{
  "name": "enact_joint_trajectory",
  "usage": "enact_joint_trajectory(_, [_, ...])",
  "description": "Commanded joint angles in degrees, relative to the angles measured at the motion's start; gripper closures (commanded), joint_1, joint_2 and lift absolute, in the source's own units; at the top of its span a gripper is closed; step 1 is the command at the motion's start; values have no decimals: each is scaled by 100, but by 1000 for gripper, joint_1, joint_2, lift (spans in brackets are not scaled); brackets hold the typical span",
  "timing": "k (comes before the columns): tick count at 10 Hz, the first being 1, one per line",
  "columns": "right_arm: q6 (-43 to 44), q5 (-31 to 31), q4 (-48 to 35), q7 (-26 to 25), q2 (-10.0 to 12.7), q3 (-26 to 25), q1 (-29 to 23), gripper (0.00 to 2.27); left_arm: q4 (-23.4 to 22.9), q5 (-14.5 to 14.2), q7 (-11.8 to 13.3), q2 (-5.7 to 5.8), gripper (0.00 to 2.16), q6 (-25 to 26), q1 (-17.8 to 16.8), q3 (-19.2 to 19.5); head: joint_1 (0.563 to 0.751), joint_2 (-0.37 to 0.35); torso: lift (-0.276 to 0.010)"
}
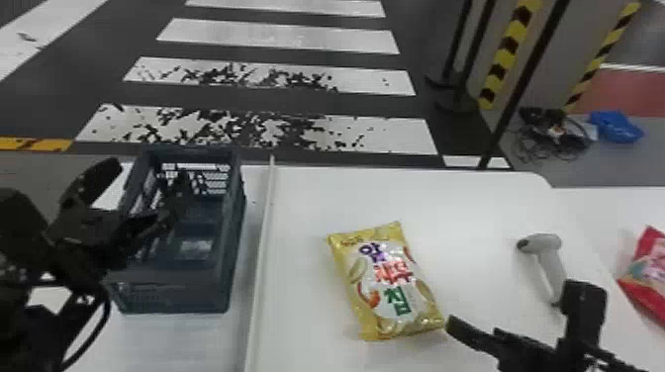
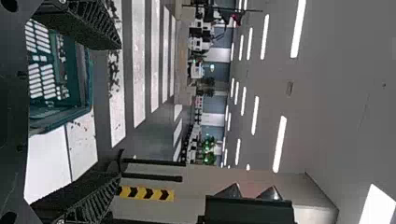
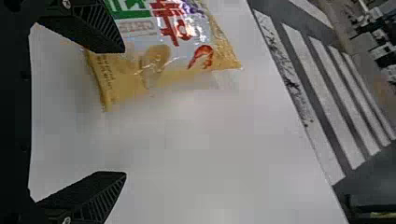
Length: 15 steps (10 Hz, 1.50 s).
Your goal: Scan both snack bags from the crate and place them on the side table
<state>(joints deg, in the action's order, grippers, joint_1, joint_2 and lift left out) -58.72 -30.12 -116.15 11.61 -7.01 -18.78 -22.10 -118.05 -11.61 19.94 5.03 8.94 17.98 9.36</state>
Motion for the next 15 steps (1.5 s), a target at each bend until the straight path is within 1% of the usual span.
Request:
enact_joint_trajectory(1, [-821, -301, -30, 139, 33, -231, 127, 53, -51, -70, 45, -46, 22, -476, 487, 154, 695, -52, -95])
enact_joint_trajectory(2, [-962, -433, 31, 333, 42, -354, 241, 53, -34, -114, 62, -72, 22, -705, 672, 189, 695, -28, -95])
enact_joint_trajectory(3, [-1120, -556, 40, 482, 42, -407, 311, 60, -25, -175, 89, -72, 22, -705, 751, 224, 695, -6, -95])
enact_joint_trajectory(5, [-1226, -670, 40, 535, 50, -433, 346, 66, -34, -210, 150, -64, 22, -705, 760, 198, 695, 20, -95])
enact_joint_trajectory(8, [-1261, -644, 717, 711, 59, -354, 760, 70, 46, -228, 203, -64, 22, -670, 777, 145, 695, 22, -95])
enact_joint_trajectory(10, [-1261, -591, 1077, 816, 50, -310, 1041, 70, 81, -228, 212, -37, 22, -634, 777, 136, 695, 27, -95])
enact_joint_trajectory(15, [-1243, -468, 1631, 895, 50, -135, 1375, 70, 265, -263, 221, -11, 22, -617, 716, 136, 695, 43, -95])
